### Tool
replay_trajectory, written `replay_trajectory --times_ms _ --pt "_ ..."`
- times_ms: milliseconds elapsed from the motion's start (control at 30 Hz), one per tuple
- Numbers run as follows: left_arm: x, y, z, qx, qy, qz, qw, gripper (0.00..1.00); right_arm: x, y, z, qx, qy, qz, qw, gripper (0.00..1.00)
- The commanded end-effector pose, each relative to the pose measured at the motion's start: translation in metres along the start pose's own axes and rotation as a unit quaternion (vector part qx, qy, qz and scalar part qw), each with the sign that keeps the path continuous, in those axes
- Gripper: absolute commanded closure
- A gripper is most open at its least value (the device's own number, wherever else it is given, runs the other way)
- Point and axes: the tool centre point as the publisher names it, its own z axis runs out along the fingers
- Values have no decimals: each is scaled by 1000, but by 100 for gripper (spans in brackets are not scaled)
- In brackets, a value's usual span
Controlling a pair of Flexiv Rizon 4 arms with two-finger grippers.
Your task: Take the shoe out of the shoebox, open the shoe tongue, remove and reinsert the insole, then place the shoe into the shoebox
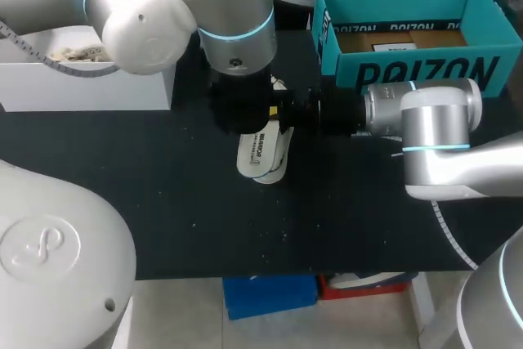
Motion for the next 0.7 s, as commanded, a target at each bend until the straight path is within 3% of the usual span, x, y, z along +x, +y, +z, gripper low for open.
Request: replay_trajectory --times_ms 33,333,700 --pt "-6 9 4 3 20 -1 1000 0 0 -1 1 -1 -1 0 1000 100" --pt "-4 38 7 3 16 -7 1000 0 0 -1 1 -1 -1 0 1000 100" --pt "1 90 13 -2 10 -16 1000 0 0 -1 1 -1 -1 0 1000 100"
